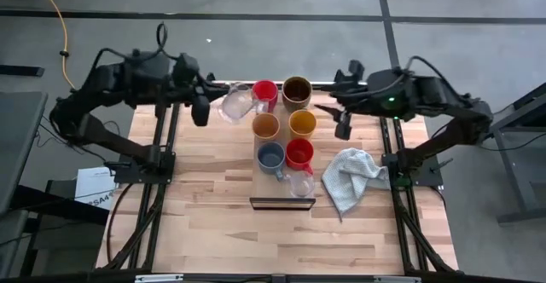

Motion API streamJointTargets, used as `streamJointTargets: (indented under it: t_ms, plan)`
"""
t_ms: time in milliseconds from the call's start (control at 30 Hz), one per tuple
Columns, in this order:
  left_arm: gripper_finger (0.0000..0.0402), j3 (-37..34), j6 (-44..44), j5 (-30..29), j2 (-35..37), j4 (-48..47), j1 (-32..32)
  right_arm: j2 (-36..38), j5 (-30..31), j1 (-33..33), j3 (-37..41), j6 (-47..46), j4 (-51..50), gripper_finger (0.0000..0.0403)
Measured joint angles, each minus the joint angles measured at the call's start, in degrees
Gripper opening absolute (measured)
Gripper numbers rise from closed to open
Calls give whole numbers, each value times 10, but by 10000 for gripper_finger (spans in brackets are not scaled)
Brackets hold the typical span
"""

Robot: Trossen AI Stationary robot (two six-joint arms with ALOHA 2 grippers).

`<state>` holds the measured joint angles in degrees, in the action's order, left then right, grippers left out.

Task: Stack small to large cups/mugs on shelf
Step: Put the transparent mug on the shelf

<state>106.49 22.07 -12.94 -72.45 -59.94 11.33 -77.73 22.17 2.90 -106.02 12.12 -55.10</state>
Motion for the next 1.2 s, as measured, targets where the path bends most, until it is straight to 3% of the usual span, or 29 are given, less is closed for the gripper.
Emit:
streamJointTargets:
  t_ms: [133, 300, 500, 633, 800, 1200]
  plan:
    - [8, -106, 18, -30, 48, 94, -51, 25, 20, 0, 0, -33, 0, 192]
    - [8, -318, 95, -83, 124, 291, -132, 37, 39, 0, 0, -42, 0, 193]
    - [8, -490, 179, -134, 161, 489, -274, 34, 51, -4, 0, -30, -1, 193]
    - [8, -535, 216, -147, 157, 549, -349, 30, 51, -17, 0, -30, -1, 193]
    - [8, -553, 249, -255, 136, 540, -402, 30, 41, -33, 0, -27, -1, 193]
    - [8, -556, 243, -436, 10, 554, -406, 30, 35, -37, 0, -27, 0, 193]
